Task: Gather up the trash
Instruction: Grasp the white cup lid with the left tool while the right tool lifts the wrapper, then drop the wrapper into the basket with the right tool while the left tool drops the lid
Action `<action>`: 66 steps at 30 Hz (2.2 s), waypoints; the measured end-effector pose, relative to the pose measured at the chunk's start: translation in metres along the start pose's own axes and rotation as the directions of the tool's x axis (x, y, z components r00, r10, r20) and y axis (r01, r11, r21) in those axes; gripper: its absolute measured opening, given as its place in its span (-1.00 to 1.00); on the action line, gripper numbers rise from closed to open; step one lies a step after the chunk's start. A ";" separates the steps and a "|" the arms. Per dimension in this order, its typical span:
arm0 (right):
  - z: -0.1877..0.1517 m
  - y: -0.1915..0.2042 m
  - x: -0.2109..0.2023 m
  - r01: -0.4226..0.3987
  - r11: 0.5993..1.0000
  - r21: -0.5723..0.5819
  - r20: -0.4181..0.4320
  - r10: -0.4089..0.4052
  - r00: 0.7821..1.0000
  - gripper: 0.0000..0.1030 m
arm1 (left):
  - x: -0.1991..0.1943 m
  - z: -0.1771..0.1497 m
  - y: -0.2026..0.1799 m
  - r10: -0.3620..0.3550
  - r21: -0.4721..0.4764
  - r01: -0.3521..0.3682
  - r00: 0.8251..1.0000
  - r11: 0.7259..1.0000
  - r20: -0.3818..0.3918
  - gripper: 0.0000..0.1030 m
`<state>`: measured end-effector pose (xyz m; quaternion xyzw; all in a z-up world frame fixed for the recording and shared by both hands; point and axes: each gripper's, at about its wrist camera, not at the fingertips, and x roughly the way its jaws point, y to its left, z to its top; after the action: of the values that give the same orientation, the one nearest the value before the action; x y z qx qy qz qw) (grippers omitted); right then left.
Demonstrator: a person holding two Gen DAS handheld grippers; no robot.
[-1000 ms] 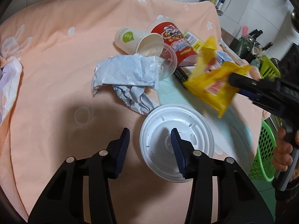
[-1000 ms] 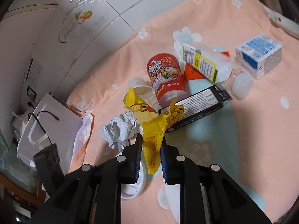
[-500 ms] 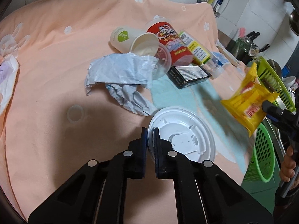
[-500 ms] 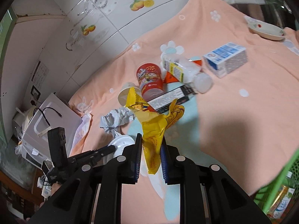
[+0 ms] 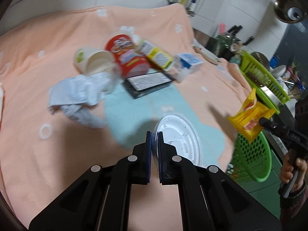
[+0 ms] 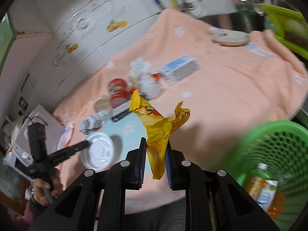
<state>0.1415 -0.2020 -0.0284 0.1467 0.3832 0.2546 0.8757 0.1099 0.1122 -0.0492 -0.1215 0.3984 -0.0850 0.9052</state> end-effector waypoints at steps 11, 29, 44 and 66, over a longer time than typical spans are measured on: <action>-0.038 -0.090 -0.047 0.199 0.970 0.142 -0.016 -0.199 0.980 -0.64 | 0.015 0.010 -0.061 -0.157 0.075 0.160 0.986 0.984 -0.049 -0.91; -0.080 -0.132 -0.076 0.296 0.932 0.211 -0.039 -0.295 0.955 -0.05 | 0.051 0.012 -0.188 -0.301 0.249 0.333 0.940 0.909 -0.158 -0.91; -0.092 -0.150 -0.122 0.354 0.901 0.249 0.029 -0.373 0.927 0.19 | 0.101 -0.022 -0.269 -0.253 0.378 0.351 0.924 0.857 -0.286 -0.91; -0.081 -0.131 -0.107 0.327 0.923 0.204 0.026 -0.339 0.940 0.22 | 0.102 -0.023 -0.252 -0.210 0.357 0.301 0.939 0.884 -0.271 -0.49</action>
<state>0.0632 -0.3657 -0.0773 0.1729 0.3988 0.0584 0.8987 0.1469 -0.1576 -0.0632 0.0214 0.4533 -0.2956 0.8407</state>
